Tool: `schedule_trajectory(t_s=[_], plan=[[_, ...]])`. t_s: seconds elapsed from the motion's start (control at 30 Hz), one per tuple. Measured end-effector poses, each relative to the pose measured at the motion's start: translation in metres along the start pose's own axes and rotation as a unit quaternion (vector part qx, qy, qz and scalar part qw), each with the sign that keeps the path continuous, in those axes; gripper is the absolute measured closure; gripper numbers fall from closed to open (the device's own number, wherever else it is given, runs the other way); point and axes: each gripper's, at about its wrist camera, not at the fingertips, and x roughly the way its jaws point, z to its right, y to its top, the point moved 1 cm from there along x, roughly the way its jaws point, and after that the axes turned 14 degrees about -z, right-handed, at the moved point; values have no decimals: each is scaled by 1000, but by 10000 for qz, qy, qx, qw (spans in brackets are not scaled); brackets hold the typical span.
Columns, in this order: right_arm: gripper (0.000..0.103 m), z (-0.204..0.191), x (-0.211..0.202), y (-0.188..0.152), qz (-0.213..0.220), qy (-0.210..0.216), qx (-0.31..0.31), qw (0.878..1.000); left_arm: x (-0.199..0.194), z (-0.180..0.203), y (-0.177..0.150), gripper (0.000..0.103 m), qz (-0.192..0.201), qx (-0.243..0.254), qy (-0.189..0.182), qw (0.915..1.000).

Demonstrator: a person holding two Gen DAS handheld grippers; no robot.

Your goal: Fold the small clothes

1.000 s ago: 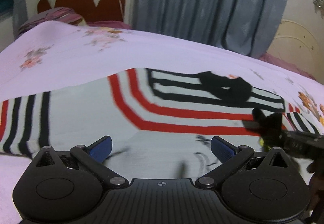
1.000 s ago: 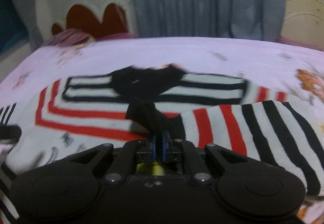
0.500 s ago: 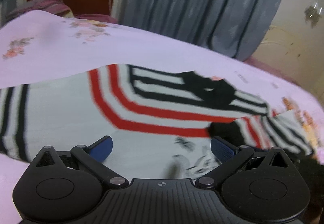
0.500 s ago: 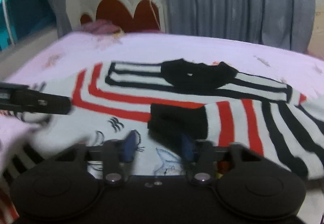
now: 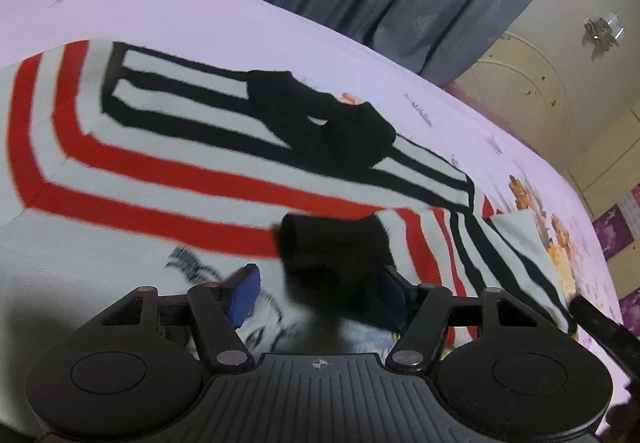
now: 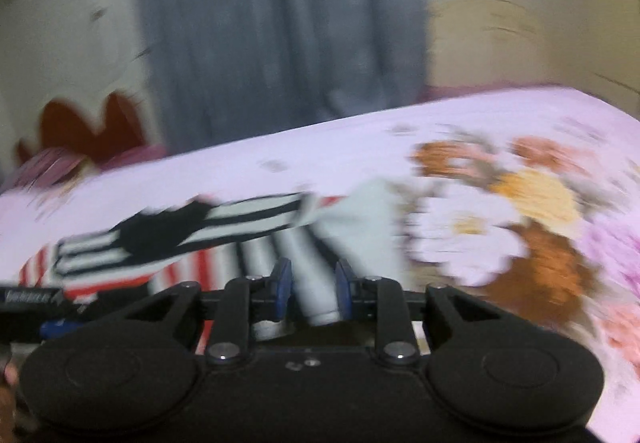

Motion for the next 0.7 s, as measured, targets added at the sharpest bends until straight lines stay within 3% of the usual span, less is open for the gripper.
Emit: schedule_trajectory(t_s=[0.07,0.1,0.17,0.23,0.33,0.43,0.57,0.7], plan=[[81,22,-2,2,23,-167,425,9990,6,2,5,89,-41,28,85,10000],[81,32,-1,2,-12,-196,584,9981,8,2,9,95,-68,52,96,9999],[81,46,0,3,-87,-218,834,9962,0,3,14,97,99,107,105,9998],[81,53,1,2,-132,-212,908,9956,-22,8,16,97,526,455,464,9965],[80,52,5,3,-202,-90,871,9960,-45,-2,17,97,809,784,887,9897],[77,44,20,0,-535,150,663,9962,-34,-14,15,97,496,878,1134,9884],[73,31,42,-7,-963,162,413,9944,-32,-16,6,97,565,709,1237,9882],[76,29,55,-14,-1305,93,162,9913,-30,-28,-5,97,592,655,1396,9863]])
